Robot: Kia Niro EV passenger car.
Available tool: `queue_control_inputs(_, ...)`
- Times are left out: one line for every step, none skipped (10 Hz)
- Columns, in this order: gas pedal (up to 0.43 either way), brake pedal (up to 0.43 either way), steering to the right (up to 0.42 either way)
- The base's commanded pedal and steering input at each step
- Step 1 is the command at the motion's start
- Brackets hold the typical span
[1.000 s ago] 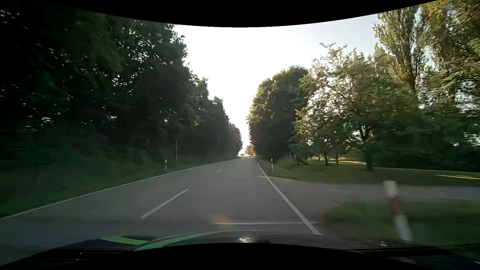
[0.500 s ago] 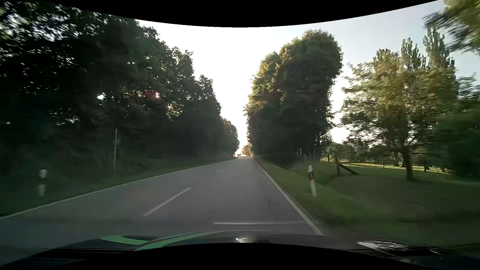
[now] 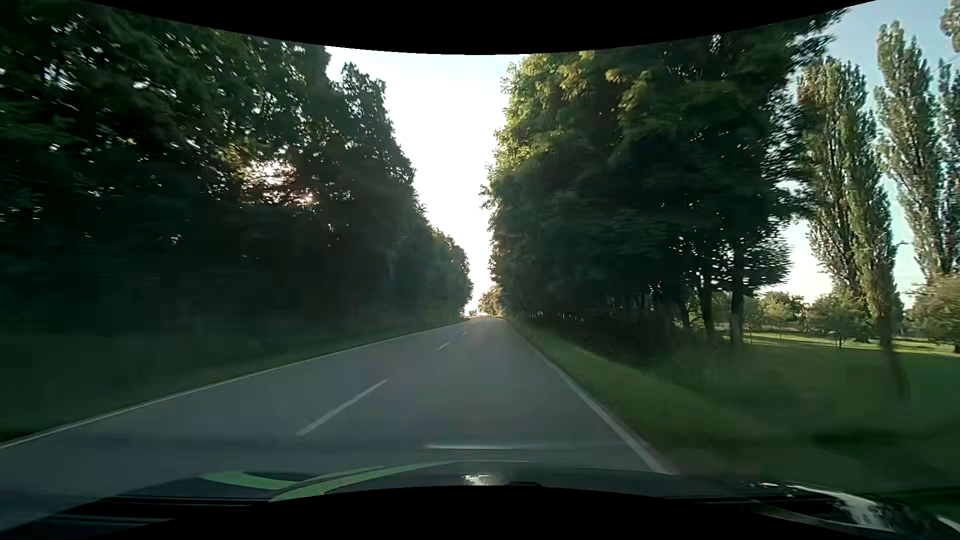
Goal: Follow the waypoints while adhering to traffic rules and regulations
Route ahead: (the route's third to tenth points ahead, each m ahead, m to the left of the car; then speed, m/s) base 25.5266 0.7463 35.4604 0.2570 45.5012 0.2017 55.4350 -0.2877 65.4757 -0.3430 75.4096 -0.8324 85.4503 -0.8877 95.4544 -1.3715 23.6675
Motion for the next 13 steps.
queue_control_inputs(0.311,0.0,0.006)
queue_control_inputs(0.299,0.0,0.006)
queue_control_inputs(0.268,0.0,0.005)
queue_control_inputs(0.24,0.0,0.005)
queue_control_inputs(0.157,0.0,0.005)
queue_control_inputs(0.079,0.0,0.005)
queue_control_inputs(0.0,0.0,0.005)
queue_control_inputs(0.0,0.0,0.004)
queue_control_inputs(0.0,0.0,0.004)
queue_control_inputs(0.0,0.0,0.003)
queue_control_inputs(0.0,0.0,0.002)
queue_control_inputs(0.0,0.0,0.001)
queue_control_inputs(0.0,0.0,0.0)
